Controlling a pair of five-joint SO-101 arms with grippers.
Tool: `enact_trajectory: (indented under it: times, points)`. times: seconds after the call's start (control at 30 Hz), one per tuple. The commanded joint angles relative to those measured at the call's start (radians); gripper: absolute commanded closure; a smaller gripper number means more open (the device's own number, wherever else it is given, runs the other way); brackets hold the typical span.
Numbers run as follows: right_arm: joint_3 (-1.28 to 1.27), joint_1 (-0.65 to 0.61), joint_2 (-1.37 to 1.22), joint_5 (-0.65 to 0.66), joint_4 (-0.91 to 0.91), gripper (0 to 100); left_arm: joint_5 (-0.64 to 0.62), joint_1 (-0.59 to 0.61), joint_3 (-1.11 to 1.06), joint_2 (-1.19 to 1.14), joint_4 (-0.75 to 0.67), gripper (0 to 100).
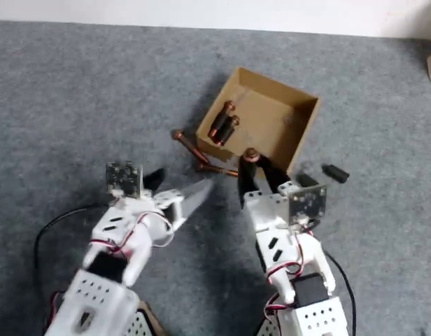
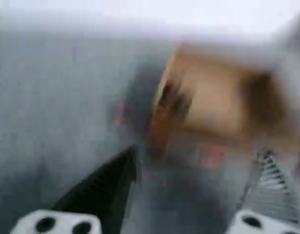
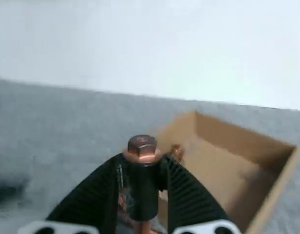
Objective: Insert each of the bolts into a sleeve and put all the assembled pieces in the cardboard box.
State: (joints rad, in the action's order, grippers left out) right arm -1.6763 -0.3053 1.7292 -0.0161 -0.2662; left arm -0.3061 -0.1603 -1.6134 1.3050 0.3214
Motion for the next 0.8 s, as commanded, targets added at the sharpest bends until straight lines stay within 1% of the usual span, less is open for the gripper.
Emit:
enact_trajectory:
  times: [0.0,0.1,0.2,0.3,0.53,0.6,0.77]
  points:
    - [-0.13,0.035,0.012,-0.012,0.005,99.5,-0.012,0.074,-0.002,0.012,0.0,65]
    - [-0.07,0.035,-0.007,-0.012,-0.022,99.5,-0.006,0.096,-0.033,0.013,-0.003,65]
    - [0.035,0.035,-0.11,-0.012,-0.038,99.5,-0.006,0.094,-0.039,0.013,-0.003,65]
    - [0.148,0.035,-0.295,-0.012,-0.019,99.5,-0.006,0.094,-0.041,0.012,-0.003,65]
    - [0.447,0.035,-0.783,-0.025,0.147,99.5,-0.005,0.096,-0.054,0.013,-0.003,65]
    - [0.527,0.044,-0.894,-0.097,0.173,99.5,-0.005,0.096,-0.056,0.013,-0.003,65]
    - [0.714,0.091,-1.142,-0.377,0.191,99.5,-0.005,0.096,-0.058,0.013,-0.003,65]
